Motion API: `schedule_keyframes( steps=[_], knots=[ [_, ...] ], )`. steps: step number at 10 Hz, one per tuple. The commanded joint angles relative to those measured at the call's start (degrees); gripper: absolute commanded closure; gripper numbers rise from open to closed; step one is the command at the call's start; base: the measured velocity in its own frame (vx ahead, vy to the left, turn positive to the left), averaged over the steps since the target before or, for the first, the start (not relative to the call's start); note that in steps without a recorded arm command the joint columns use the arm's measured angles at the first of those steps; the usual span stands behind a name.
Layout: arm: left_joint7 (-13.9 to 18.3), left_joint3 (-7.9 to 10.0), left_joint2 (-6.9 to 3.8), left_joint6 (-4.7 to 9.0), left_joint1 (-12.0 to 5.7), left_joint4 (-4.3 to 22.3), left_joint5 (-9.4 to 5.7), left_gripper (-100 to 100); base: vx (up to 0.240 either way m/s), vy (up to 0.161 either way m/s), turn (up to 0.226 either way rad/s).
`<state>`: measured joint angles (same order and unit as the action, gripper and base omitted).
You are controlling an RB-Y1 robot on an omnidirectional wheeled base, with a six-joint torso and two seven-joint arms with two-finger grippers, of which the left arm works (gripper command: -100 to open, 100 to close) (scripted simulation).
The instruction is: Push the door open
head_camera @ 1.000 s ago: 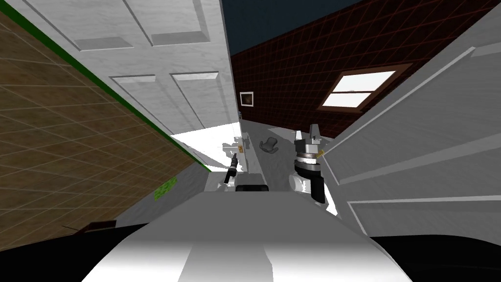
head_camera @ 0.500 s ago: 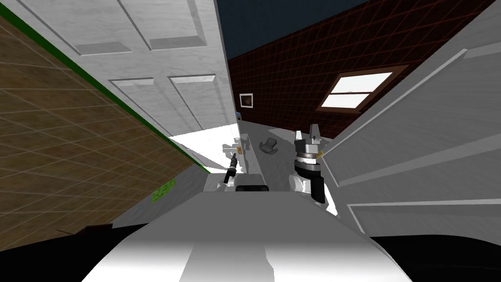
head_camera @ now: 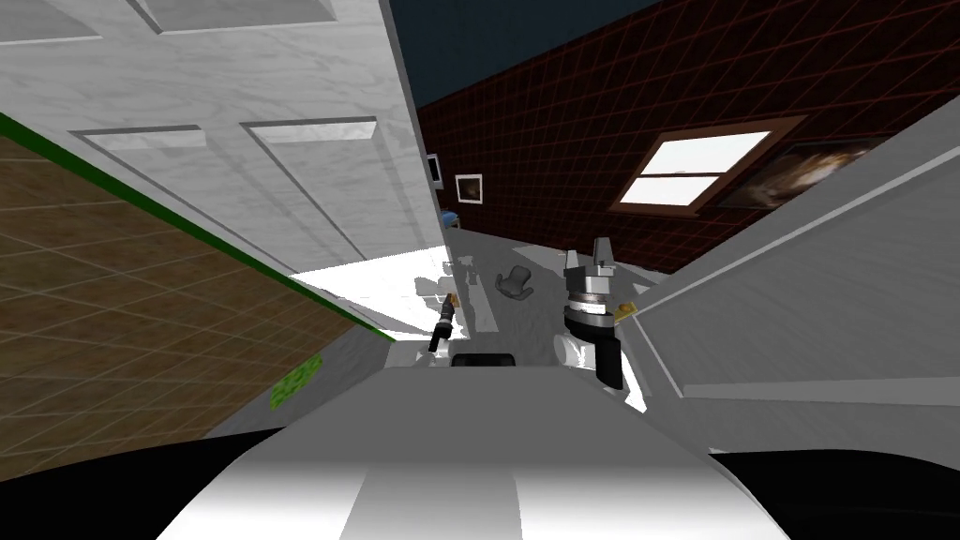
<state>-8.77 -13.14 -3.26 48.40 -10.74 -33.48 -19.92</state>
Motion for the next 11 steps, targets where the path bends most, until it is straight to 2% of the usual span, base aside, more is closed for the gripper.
schedule_keyframes(
  steps=[1,2,7,11],
  knots=[
    [0.0,0.0,0.0,0.0,0.0,0.0,0.0,-100,0.086,-0.008,0.003],
    [0.0,0.0,0.0,0.0,0.0,0.0,0.0,100,-0.018,-0.002,0.005],
    [0.0,0.0,0.0,0.0,0.0,0.0,0.0,100,-0.016,0.002,-0.003],
    [-0.66,2.38,-0.89,-0.33,-0.23,0.37,-1.35,100,0.161,-0.075,0.052]
  ],
)
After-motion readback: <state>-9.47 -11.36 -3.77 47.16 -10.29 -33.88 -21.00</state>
